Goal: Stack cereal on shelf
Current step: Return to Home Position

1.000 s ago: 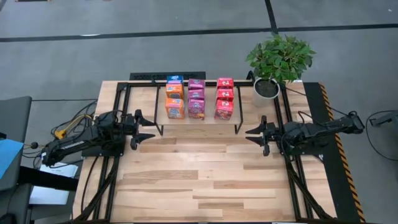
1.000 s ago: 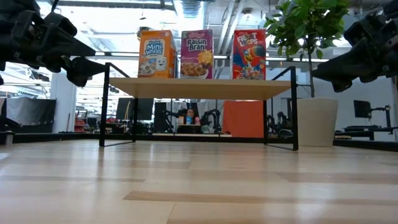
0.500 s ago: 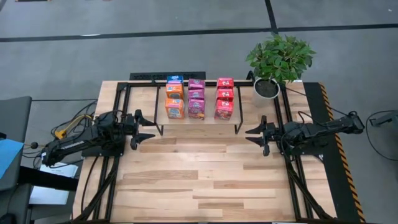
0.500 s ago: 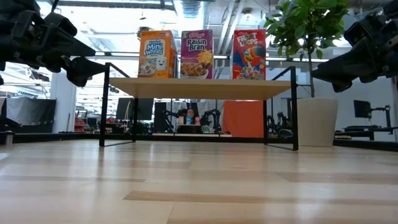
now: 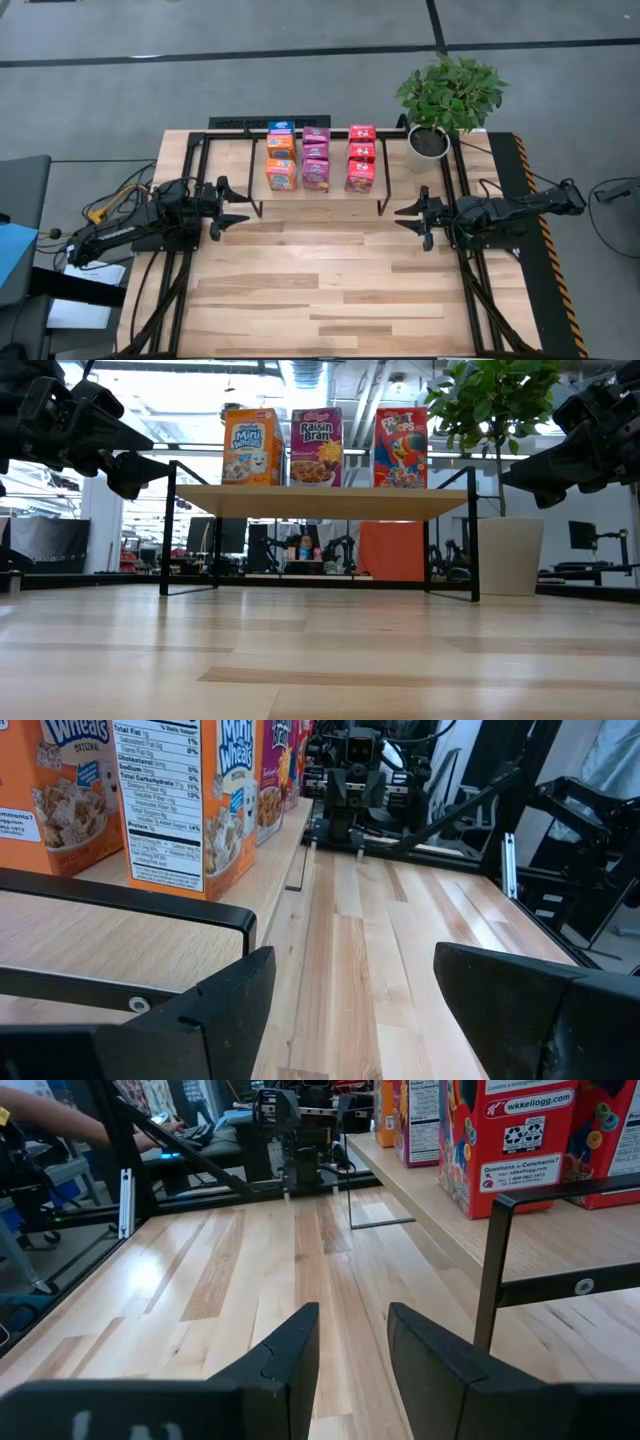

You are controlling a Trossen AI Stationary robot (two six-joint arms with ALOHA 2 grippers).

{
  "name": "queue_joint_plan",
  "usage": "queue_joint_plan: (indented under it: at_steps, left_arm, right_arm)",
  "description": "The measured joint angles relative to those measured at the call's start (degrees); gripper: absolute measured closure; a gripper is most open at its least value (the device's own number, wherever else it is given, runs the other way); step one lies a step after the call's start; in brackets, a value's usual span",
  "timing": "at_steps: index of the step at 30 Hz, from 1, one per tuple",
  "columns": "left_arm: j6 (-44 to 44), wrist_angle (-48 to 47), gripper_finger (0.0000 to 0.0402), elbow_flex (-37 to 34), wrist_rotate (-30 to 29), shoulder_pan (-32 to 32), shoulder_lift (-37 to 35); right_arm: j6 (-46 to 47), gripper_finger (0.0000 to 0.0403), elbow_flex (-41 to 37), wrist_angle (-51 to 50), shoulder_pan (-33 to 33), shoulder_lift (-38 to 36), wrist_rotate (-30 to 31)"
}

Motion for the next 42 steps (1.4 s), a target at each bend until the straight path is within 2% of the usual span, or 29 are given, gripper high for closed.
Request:
queue_joint_plan:
  at_steps: [9,30,42]
  left_arm:
    - [0.01,-0.01,0.0133,0.0,0.02,0.0,0.0]
    - [0.02,-0.02,0.0133,0.0,0.04,0.0,0.0]
    - [0.02,-0.02,0.0133,0.0,0.04,0.01,0.02]
  right_arm:
    - [0.0,0.0262,-0.04,-0.01,0.0,0.0,0.02]
    - [0.0,0.0243,-0.04,-0.01,0.0,0.0,0.04]
    - [0.0,0.0255,-0.04,-0.02,0.0,0.01,0.04]
